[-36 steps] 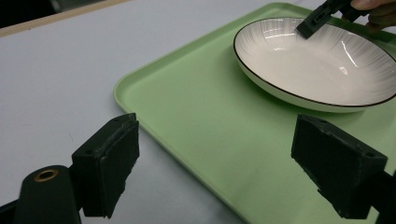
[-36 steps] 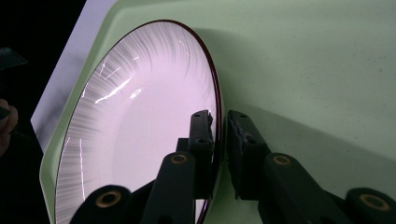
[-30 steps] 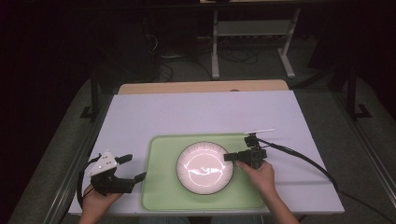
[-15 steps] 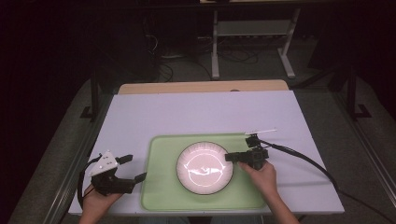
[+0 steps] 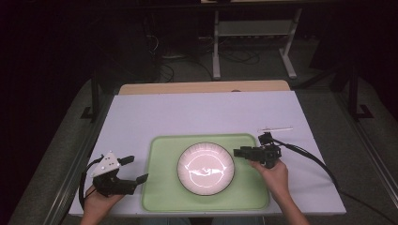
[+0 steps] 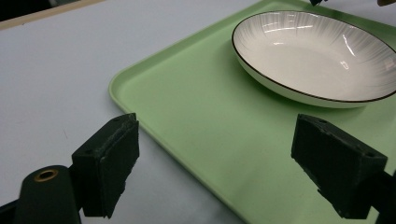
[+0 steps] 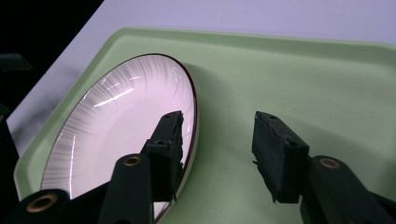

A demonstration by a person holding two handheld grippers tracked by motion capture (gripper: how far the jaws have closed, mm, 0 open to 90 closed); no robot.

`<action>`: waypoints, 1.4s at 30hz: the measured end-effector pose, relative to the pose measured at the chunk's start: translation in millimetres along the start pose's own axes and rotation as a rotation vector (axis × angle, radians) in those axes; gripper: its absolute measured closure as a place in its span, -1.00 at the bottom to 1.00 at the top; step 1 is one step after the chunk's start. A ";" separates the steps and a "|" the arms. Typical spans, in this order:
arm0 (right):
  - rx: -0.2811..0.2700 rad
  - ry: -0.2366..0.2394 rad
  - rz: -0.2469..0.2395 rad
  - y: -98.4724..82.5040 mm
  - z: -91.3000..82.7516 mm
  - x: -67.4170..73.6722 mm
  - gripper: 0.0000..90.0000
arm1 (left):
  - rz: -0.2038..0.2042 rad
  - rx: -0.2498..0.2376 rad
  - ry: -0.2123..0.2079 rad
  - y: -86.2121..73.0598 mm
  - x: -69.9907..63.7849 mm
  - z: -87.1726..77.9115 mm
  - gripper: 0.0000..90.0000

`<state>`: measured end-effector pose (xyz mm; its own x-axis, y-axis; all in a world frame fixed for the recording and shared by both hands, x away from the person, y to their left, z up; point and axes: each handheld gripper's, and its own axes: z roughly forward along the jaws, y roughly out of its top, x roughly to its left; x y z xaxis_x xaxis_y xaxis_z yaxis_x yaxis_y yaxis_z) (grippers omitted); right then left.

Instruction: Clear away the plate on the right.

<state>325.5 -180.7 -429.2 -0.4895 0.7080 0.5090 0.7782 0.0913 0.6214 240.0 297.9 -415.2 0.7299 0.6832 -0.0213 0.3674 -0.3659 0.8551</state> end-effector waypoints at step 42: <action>-0.212 -0.270 -0.336 -9.2 -77.2 -10.6 -0.44 | -0.001 0.007 -0.002 -0.3 -0.7 1.6 -0.67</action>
<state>293.1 -243.1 -394.3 -0.5591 0.8226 0.1037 0.4831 0.2216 0.8471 240.3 296.5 -416.3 0.7306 0.6824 -0.0230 0.3722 -0.3698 0.8513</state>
